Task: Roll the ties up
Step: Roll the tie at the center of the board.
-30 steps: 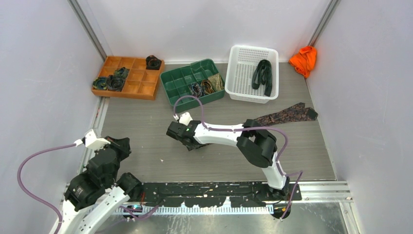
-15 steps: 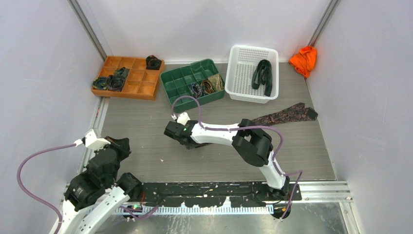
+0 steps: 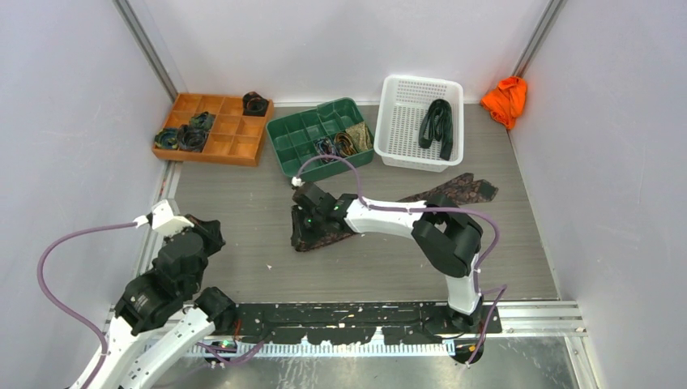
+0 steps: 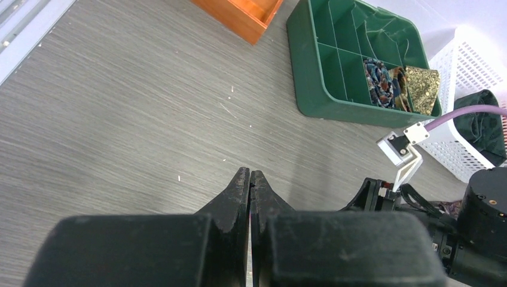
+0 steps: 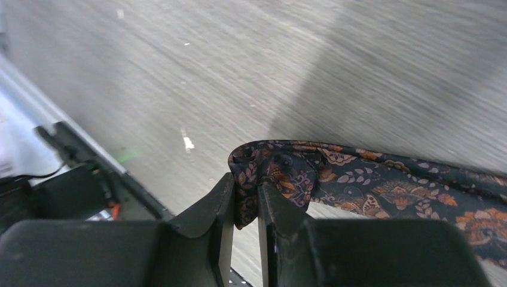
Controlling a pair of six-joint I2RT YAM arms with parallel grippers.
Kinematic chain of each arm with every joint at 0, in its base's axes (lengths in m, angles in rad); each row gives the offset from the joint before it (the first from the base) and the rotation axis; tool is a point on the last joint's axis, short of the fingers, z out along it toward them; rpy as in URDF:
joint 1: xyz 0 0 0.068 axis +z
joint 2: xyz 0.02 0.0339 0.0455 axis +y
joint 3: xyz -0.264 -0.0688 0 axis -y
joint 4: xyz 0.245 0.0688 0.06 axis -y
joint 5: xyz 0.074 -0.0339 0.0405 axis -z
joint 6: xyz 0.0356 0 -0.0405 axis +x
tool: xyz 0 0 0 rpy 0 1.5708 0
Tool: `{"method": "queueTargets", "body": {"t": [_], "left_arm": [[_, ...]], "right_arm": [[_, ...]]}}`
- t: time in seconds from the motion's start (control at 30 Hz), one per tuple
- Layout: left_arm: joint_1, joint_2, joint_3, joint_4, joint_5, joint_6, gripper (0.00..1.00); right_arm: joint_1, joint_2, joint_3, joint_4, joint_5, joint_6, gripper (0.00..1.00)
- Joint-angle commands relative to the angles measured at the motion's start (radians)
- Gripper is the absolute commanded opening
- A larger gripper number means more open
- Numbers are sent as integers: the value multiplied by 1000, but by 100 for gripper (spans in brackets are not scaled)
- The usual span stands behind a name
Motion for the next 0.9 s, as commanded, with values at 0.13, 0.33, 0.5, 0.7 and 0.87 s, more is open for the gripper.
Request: {"method": "queueTargets", "body": {"t": [0.13, 0.33, 0.5, 0.7, 0.87], "left_arm": [[5, 99, 34, 161, 28, 45, 1], [5, 125, 28, 191, 59, 51, 0], [5, 132, 23, 209, 73, 54, 0], [5, 147, 12, 226, 98, 44, 0], [4, 150, 2, 234, 112, 37, 0]], "right_arm": [[-104, -36, -197, 466, -351, 227, 24], [-173, -58, -358, 720, -428, 334, 24], [-217, -62, -458, 913, -491, 436, 24], [-208, -54, -468, 980, -521, 477, 24], [-191, -35, -447, 1018, -532, 513, 24]]}}
